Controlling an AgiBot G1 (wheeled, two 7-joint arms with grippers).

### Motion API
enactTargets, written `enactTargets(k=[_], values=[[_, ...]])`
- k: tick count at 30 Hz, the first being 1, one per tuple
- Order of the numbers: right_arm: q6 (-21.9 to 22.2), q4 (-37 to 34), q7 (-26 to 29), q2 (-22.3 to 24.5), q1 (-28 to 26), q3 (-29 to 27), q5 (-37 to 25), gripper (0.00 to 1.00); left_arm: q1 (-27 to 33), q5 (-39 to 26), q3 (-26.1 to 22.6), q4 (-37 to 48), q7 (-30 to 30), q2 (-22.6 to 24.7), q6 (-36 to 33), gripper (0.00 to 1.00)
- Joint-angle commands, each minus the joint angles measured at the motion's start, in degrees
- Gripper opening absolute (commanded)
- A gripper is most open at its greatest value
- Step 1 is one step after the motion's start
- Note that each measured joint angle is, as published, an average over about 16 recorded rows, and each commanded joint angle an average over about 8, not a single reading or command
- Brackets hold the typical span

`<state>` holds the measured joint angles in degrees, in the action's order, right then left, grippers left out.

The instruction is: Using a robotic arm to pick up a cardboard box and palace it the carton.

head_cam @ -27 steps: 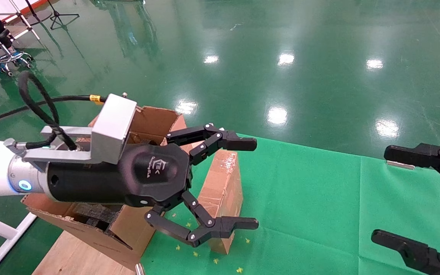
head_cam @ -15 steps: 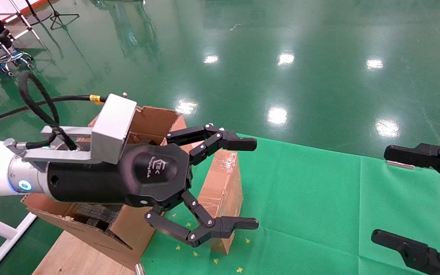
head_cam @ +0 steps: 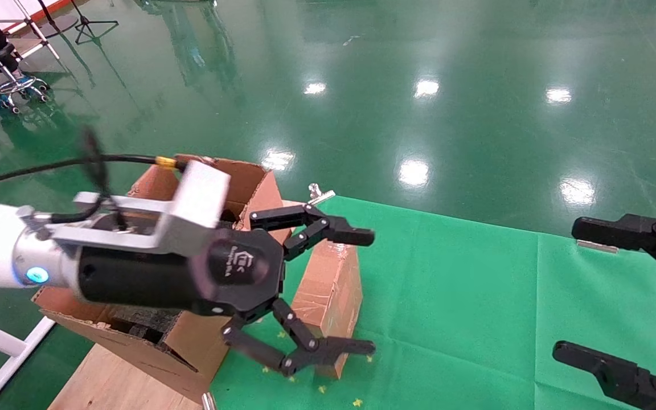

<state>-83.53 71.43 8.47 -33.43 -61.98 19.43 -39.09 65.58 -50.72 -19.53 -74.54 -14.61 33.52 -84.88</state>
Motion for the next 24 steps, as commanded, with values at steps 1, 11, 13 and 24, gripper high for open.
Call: enactTargets(k=[1,11,13,24], values=[[0.0,0.0,0.0,0.0,0.0,0.0,0.0,0.0,1.5,-3.2,-1.1,-0.4,-1.6,-0.4,0.5,1.0],[0.0,0.0,0.0,0.0,0.0,0.0,0.0,0.0,3.5,-6.2,-2.9,0.3,-3.7,-0.5,0.6,1.0],[0.0,0.0,0.0,0.0,0.0,0.0,0.0,0.0,3.8,-7.3,-3.2,0.4,-5.0,-1.2,1.0,1.0],[0.0,0.0,0.0,0.0,0.0,0.0,0.0,0.0,14.4,-27.9,-11.6,-1.8,-35.4,0.0,4.3,1.0]])
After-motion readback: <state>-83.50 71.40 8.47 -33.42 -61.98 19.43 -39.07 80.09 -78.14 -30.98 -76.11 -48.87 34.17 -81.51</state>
